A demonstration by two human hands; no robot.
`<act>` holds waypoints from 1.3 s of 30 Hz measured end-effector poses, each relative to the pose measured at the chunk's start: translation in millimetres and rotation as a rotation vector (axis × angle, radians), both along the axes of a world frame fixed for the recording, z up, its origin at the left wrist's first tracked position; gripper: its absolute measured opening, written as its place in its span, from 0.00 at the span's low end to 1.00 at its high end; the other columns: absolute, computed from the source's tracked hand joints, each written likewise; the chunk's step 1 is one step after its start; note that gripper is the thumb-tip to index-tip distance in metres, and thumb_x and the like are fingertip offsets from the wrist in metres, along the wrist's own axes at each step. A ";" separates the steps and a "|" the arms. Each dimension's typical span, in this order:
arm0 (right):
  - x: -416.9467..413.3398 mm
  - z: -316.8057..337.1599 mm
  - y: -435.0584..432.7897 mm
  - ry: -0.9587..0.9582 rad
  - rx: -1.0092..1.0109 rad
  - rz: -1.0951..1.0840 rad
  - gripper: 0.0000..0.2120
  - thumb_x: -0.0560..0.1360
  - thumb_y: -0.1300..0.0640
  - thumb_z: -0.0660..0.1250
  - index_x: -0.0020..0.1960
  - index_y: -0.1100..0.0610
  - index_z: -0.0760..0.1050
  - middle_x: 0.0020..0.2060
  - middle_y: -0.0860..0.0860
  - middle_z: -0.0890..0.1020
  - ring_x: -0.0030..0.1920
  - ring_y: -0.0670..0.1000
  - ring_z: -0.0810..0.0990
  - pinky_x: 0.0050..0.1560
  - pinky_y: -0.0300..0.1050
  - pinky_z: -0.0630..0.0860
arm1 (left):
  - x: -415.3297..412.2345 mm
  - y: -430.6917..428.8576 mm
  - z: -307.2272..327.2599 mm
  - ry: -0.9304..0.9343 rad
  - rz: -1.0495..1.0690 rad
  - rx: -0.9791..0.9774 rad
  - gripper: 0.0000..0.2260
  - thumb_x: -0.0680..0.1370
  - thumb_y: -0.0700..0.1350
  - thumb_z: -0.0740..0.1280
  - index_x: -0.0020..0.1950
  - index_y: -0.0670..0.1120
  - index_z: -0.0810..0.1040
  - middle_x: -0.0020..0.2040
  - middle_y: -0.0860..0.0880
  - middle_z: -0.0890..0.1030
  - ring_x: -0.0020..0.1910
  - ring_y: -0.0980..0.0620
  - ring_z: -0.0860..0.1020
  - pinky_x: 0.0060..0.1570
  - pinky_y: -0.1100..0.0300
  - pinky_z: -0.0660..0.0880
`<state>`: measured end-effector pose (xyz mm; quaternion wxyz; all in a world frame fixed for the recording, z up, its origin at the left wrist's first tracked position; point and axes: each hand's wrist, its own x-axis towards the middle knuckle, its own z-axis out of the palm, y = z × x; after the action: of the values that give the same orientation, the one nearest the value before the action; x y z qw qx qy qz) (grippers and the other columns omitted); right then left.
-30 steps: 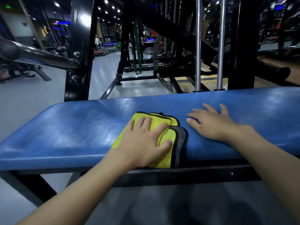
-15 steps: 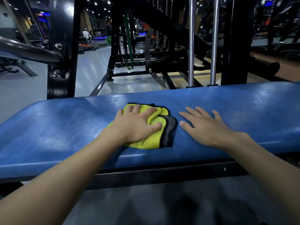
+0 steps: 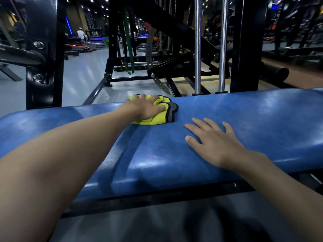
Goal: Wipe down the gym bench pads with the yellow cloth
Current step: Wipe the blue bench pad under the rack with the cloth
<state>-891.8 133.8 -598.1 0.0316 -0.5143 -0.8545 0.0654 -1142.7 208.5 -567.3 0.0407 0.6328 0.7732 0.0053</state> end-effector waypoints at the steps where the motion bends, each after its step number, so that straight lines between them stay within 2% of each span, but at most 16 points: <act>1: 0.5 0.0 -0.5 0.006 -0.004 -0.001 0.27 0.81 0.36 0.42 0.79 0.38 0.48 0.80 0.41 0.46 0.79 0.46 0.40 0.76 0.63 0.39 | 0.4 2.4 1.4 -0.003 -0.001 -0.013 0.32 0.76 0.73 0.49 0.79 0.65 0.52 0.81 0.44 0.54 0.79 0.39 0.52 0.75 0.37 0.52; 8: 0.1 3.4 -0.8 0.025 -0.018 -0.009 0.27 0.81 0.36 0.44 0.79 0.38 0.51 0.80 0.39 0.48 0.79 0.45 0.42 0.76 0.61 0.38 | -0.7 -10.5 -7.2 0.018 -0.027 0.005 0.31 0.77 0.71 0.46 0.79 0.65 0.50 0.81 0.43 0.54 0.80 0.39 0.50 0.75 0.37 0.49; 16: -2.4 12.0 0.2 0.018 -0.077 -0.030 0.26 0.81 0.37 0.49 0.78 0.38 0.53 0.80 0.40 0.51 0.79 0.45 0.45 0.76 0.62 0.41 | 8.7 -90.2 -12.7 0.050 -0.153 0.030 0.29 0.78 0.70 0.47 0.79 0.64 0.51 0.79 0.43 0.58 0.78 0.41 0.53 0.75 0.38 0.50; 19: -8.2 19.5 1.3 0.007 -0.054 -0.035 0.24 0.82 0.39 0.49 0.77 0.41 0.60 0.79 0.43 0.56 0.79 0.48 0.51 0.75 0.63 0.46 | 13.0 -122.0 -14.3 0.076 -0.171 0.045 0.32 0.75 0.71 0.43 0.79 0.65 0.52 0.78 0.44 0.60 0.77 0.42 0.54 0.74 0.38 0.52; 21: -12.6 24.2 0.1 0.057 -0.041 -0.021 0.23 0.84 0.42 0.45 0.75 0.43 0.64 0.79 0.44 0.58 0.79 0.49 0.52 0.75 0.63 0.46 | 17.2 -142.0 -13.6 0.081 -0.172 0.058 0.35 0.72 0.72 0.40 0.78 0.65 0.52 0.78 0.44 0.61 0.77 0.44 0.55 0.74 0.39 0.53; 25: -22.6 22.6 -7.3 0.151 -0.082 0.027 0.26 0.83 0.38 0.40 0.79 0.40 0.56 0.80 0.41 0.52 0.80 0.47 0.45 0.76 0.62 0.40 | 25.0 -183.7 -16.0 0.089 -0.179 0.097 0.39 0.68 0.71 0.35 0.79 0.65 0.51 0.79 0.44 0.59 0.79 0.46 0.52 0.75 0.40 0.50; 30: -27.9 16.5 -5.7 0.072 -0.063 0.067 0.26 0.82 0.36 0.41 0.78 0.39 0.57 0.80 0.43 0.52 0.80 0.49 0.46 0.76 0.65 0.42 | 26.9 -210.7 -20.2 0.102 -0.157 0.108 0.39 0.67 0.73 0.34 0.77 0.65 0.50 0.79 0.46 0.58 0.79 0.47 0.51 0.75 0.42 0.50; 33: -26.2 17.9 -1.9 0.102 -0.029 0.066 0.26 0.82 0.37 0.41 0.78 0.38 0.55 0.80 0.41 0.50 0.80 0.48 0.43 0.76 0.64 0.40 | 25.7 -200.3 -18.1 0.075 -0.137 0.107 0.37 0.68 0.74 0.36 0.76 0.66 0.52 0.78 0.46 0.60 0.78 0.45 0.53 0.75 0.41 0.52; 39: -24.3 5.7 8.9 0.007 -0.059 0.039 0.27 0.81 0.35 0.42 0.79 0.37 0.51 0.80 0.41 0.48 0.80 0.48 0.43 0.76 0.63 0.38 | 7.3 -142.2 -13.8 0.033 -0.093 0.034 0.32 0.72 0.74 0.46 0.76 0.67 0.54 0.78 0.46 0.60 0.77 0.44 0.55 0.74 0.40 0.53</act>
<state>-916.1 142.7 -592.4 0.0181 -0.4981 -0.8619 0.0930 -1135.4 66.2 -581.1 0.0174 0.6688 0.7432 0.0059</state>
